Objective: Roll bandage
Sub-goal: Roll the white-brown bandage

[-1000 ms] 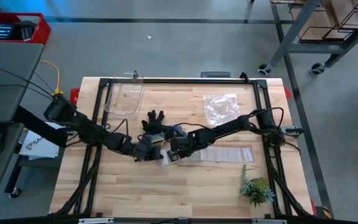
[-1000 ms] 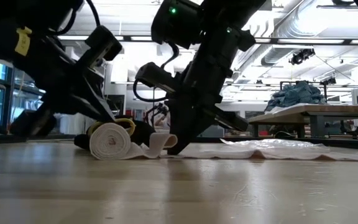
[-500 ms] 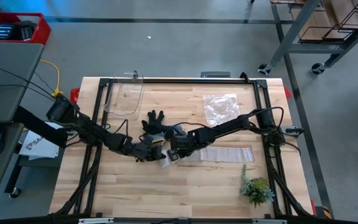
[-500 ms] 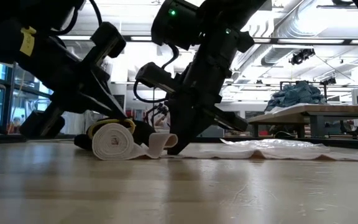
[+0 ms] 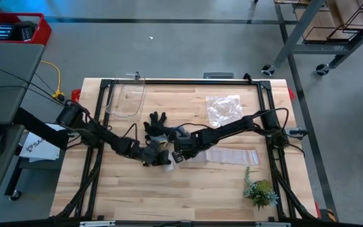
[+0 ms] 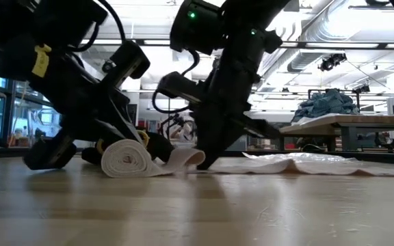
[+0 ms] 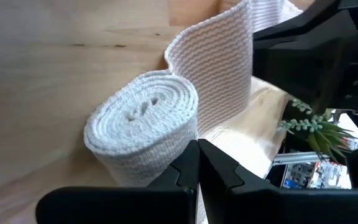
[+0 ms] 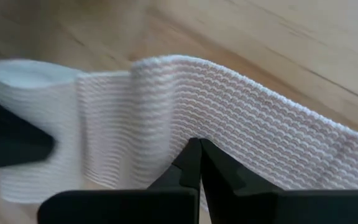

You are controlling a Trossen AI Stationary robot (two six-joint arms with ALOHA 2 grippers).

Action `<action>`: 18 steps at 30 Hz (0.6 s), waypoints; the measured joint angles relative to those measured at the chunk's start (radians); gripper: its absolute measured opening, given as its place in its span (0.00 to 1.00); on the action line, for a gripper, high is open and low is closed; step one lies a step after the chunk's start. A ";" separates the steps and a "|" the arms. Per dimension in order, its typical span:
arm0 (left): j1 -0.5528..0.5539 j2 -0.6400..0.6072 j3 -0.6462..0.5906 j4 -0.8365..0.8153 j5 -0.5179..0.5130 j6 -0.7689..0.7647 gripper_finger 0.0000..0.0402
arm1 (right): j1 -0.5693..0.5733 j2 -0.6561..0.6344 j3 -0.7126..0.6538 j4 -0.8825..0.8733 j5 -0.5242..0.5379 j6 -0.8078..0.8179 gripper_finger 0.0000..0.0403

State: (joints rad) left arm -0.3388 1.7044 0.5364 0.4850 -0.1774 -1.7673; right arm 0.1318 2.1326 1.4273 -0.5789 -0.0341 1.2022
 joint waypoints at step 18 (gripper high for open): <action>0.050 -0.012 -0.001 -0.099 0.129 0.112 0.00 | 0.095 -0.006 0.001 -0.233 0.008 -0.025 0.00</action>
State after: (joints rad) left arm -0.2889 1.6921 0.5357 0.3862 -0.0481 -1.6554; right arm 0.2265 2.1269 1.4284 -0.8117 -0.0265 1.1770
